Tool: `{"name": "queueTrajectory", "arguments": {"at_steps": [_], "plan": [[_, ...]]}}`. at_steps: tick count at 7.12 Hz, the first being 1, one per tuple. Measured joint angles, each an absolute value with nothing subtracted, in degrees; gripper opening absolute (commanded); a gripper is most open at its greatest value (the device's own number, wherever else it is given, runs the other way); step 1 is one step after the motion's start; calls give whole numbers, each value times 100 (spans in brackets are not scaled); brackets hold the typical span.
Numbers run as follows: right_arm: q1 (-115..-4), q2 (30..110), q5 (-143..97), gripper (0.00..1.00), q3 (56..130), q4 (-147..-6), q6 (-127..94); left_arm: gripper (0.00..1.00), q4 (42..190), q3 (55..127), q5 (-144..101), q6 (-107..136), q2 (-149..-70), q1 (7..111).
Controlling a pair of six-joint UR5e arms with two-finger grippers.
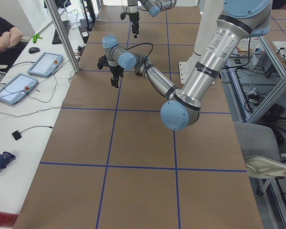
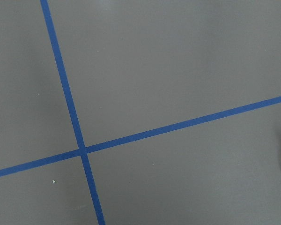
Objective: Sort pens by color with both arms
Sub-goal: 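Lower the right gripper over the pen cup above the blue marker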
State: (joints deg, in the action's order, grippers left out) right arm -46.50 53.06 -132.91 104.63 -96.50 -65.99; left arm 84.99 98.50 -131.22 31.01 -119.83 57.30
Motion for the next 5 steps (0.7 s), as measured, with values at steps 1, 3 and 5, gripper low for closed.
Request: {"name": "queueTrajectory", "arguments": {"at_steps": [1,3,5], "plan": [[-4436,5118,-13190,98,10428,-9655,-6982,100,8505,9841,-13122,3095,-11984,5730],[-4026,4557,-12988,97,10090,-9655,-8106,100,8510,9841,-13122,3090,-11981,5730],[-3802,3831,-12935,97,9376,-9632,-9255,100,8515,9849,-13122,3066,-11966,5736]]}}
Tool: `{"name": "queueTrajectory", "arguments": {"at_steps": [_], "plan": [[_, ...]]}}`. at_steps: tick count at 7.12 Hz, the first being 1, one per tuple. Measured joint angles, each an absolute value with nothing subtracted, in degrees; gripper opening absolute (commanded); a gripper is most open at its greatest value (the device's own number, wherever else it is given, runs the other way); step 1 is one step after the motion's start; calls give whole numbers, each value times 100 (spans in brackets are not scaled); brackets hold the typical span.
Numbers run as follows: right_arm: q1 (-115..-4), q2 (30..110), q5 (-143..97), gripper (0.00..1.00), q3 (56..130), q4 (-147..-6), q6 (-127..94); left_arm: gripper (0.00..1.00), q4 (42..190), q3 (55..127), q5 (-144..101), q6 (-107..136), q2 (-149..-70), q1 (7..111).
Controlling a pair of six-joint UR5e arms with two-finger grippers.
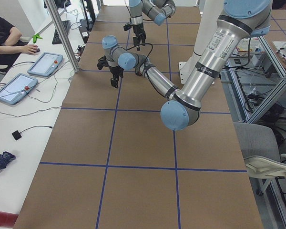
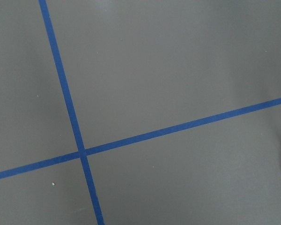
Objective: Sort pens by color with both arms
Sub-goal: 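Lower the right gripper over the pen cup above the blue marker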
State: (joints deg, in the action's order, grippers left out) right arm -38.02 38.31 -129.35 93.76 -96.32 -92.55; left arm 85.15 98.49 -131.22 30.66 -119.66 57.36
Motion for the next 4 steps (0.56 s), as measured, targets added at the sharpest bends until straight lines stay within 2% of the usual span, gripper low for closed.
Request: {"name": "queueTrajectory", "arguments": {"at_steps": [2,4], "plan": [[-3700,3416,-12929,97,8703,-9471,-9794,100,8522,9852,-13120,3037,-11956,5741],[-3671,3522,-12940,95,8481,-9047,-9982,100,8525,9851,-13115,3027,-11958,5743]]}}
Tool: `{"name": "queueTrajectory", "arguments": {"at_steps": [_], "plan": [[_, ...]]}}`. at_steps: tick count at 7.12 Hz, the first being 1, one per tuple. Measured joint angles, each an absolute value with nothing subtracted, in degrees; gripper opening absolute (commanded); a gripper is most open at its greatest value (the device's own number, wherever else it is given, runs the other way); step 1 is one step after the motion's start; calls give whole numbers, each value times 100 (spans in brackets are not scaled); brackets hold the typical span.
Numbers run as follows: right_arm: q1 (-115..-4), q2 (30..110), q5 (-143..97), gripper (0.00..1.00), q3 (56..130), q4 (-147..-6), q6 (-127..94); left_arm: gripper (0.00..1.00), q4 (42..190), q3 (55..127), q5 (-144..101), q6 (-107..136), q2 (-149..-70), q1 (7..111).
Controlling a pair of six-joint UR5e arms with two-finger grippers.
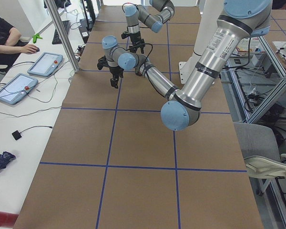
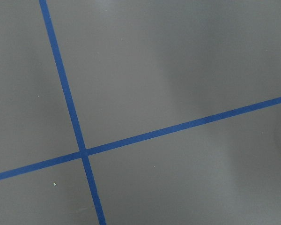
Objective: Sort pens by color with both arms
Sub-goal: 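Lower the right gripper over the pen cup above the blue marker, then descend the right gripper into the cup and close on the blue marker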
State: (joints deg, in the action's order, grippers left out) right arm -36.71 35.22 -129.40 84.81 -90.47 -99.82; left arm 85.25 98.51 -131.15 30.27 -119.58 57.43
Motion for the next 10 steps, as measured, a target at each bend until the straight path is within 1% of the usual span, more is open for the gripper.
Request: {"name": "queueTrajectory", "arguments": {"at_steps": [2,4,5,6,7,8,9,10], "plan": [[-3651,3781,-12969,95,8443,-8649,-10216,100,8525,9853,-13114,3024,-11964,5752],[-3639,3922,-13018,95,8438,-8577,-10267,100,8525,9863,-13113,3024,-11975,5756],[-3610,3953,-13042,93,8438,-8572,-10270,100,8525,9867,-13113,3023,-11978,5756],[-3553,3973,-13049,88,8438,-8570,-10271,100,8525,9868,-13113,3023,-11979,5757],[-3490,3986,-13049,86,8437,-8570,-10280,100,8525,9872,-13111,3021,-11979,5757],[-3431,4004,-13046,77,8437,-8567,-10287,100,8525,9879,-13107,3017,-11979,5757],[-3392,4027,-13044,72,8437,-8564,-10293,100,8525,9883,-13106,3016,-11980,5757],[-3368,4041,-13042,70,8437,-8559,-10311,100,8525,9886,-13105,3017,-11979,5757]]}}
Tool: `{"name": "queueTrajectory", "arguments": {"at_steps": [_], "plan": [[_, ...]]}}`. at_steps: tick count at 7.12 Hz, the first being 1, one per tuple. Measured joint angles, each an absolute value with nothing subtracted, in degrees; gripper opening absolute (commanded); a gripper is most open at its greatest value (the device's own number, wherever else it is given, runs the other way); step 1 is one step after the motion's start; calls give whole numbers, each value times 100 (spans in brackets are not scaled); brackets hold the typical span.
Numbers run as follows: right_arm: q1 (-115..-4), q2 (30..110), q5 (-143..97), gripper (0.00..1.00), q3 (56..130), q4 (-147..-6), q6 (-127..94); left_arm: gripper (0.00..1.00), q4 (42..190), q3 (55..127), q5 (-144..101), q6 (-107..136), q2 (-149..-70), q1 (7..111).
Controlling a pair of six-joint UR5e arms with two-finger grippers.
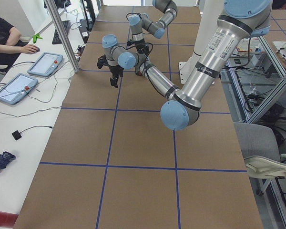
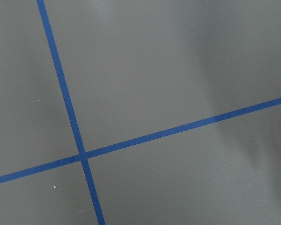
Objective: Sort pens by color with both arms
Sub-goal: 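Descend the right gripper into the cup and close on the blue marker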
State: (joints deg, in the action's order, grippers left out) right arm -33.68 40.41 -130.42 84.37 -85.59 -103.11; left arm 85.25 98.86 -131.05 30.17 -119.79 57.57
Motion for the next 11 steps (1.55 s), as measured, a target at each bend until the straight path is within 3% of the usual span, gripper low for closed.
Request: {"name": "queueTrajectory", "arguments": {"at_steps": [11], "plan": [[-3349,4026,-12995,60,8175,-8152,-10343,100,8534,9888,-13113,3015,-11962,5765]]}}
